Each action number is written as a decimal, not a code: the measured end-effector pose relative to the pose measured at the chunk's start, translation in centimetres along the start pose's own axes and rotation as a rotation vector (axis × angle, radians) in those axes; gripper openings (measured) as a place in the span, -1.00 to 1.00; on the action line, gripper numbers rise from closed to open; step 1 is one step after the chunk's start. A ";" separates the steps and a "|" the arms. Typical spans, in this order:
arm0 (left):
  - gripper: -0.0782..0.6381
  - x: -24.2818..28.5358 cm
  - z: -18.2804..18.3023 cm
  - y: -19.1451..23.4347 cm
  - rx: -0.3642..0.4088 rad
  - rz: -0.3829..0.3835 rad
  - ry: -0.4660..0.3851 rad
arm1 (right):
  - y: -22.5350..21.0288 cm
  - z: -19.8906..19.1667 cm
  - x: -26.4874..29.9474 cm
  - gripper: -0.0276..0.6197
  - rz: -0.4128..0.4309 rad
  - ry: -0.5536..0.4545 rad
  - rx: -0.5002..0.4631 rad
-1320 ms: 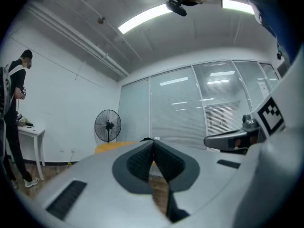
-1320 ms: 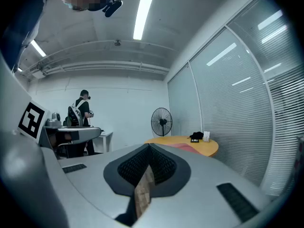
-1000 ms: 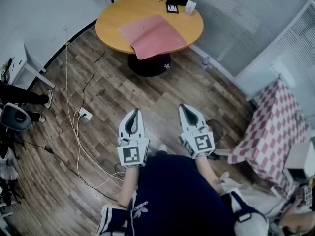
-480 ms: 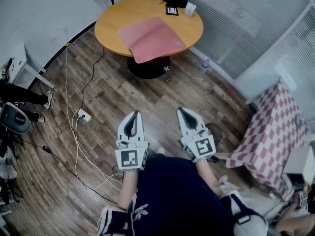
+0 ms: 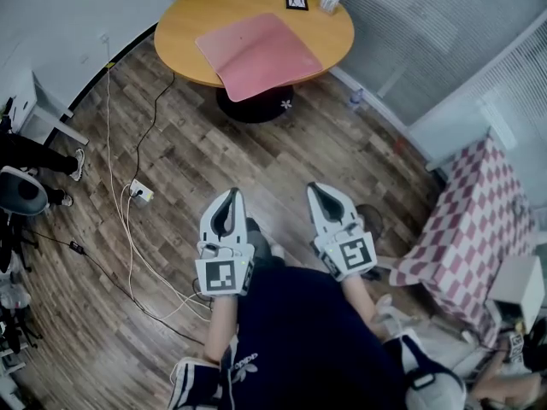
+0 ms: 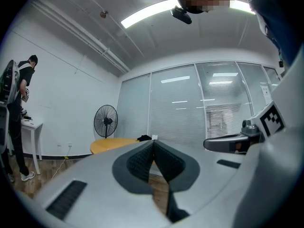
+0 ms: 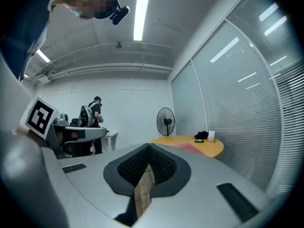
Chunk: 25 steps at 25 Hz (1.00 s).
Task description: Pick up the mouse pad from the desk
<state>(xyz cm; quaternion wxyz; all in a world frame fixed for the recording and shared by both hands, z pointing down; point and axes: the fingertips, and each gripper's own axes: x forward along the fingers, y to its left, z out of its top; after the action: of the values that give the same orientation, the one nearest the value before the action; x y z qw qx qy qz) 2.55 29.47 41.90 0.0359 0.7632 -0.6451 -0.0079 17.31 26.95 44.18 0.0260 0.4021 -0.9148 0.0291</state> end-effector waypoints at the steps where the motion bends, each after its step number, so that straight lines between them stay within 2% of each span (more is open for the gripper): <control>1: -0.77 0.4 -0.1 0.2 -0.003 0.002 0.005 | -0.3 -0.2 0.3 -0.91 -0.004 0.009 -0.002; 7: -0.77 3.6 -0.3 2.5 0.015 -0.011 0.042 | -1.7 -0.5 3.3 -0.91 -0.020 0.032 0.022; 10: -0.77 6.0 -0.3 4.2 -0.018 -0.034 0.043 | -2.6 -0.5 5.7 -0.91 -0.034 0.033 0.013; 16: -0.77 11.9 1.3 8.2 -0.027 -0.098 0.052 | -3.9 1.0 11.5 -0.91 -0.080 0.035 0.025; 21: -0.77 15.4 2.9 11.1 -0.004 -0.129 0.027 | -4.8 1.7 14.9 -0.91 -0.113 0.041 0.006; 25: -0.77 16.6 2.6 12.5 0.017 -0.165 0.039 | -5.1 2.3 16.6 -0.91 -0.139 0.022 0.001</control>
<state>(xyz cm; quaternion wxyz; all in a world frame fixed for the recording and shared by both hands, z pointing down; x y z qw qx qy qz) -7.13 10.96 40.69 0.0412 0.8140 -0.5793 0.0098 9.82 11.14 43.21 0.0379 0.4642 -0.8844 0.0320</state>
